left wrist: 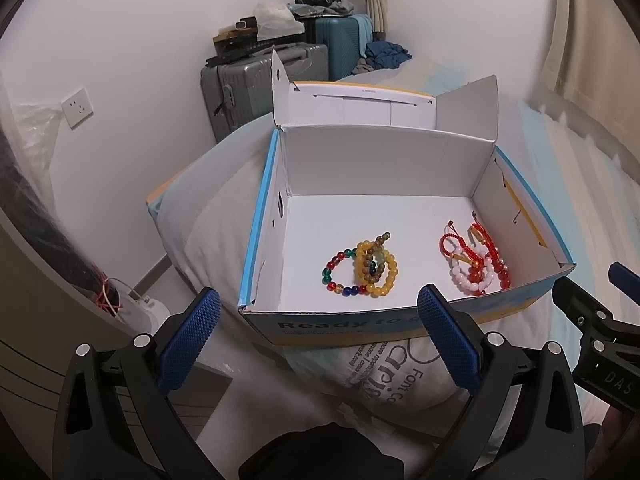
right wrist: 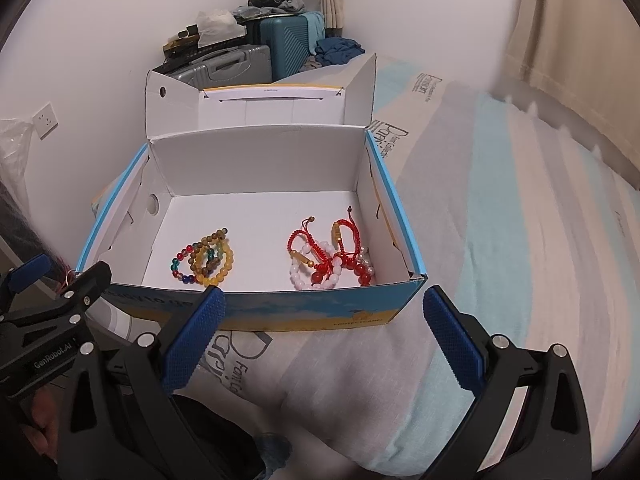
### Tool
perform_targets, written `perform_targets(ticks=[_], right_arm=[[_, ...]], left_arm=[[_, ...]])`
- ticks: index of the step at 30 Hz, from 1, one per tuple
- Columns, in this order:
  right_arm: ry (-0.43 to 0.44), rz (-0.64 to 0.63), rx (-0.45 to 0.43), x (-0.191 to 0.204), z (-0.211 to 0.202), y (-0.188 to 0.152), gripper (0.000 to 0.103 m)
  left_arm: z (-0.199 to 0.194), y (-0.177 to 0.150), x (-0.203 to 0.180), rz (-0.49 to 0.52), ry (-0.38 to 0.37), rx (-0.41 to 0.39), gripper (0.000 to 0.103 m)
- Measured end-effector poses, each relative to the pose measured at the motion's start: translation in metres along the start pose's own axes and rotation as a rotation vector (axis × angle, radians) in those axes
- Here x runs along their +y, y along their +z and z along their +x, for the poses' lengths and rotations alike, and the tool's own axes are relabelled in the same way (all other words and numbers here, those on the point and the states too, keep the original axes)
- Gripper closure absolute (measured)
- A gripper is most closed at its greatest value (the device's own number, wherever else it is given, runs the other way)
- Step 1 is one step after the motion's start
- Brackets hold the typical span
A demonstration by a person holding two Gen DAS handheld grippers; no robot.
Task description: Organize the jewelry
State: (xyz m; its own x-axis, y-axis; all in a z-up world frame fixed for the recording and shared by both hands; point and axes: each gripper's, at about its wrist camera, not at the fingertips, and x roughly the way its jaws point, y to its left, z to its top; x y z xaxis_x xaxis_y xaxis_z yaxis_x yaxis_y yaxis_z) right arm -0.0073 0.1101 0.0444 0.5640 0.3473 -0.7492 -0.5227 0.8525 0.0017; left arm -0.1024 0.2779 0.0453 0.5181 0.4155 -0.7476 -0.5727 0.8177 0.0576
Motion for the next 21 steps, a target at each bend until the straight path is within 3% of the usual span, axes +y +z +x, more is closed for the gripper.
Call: perform_targets(ticks=[21], right_arm=[[0.0, -0.004, 0.007, 0.0008, 0.0034, 0.0, 0.008]], left_arm=[[0.0045, -0.0005, -0.0051, 0.004, -0.028, 0.015, 0.006]])
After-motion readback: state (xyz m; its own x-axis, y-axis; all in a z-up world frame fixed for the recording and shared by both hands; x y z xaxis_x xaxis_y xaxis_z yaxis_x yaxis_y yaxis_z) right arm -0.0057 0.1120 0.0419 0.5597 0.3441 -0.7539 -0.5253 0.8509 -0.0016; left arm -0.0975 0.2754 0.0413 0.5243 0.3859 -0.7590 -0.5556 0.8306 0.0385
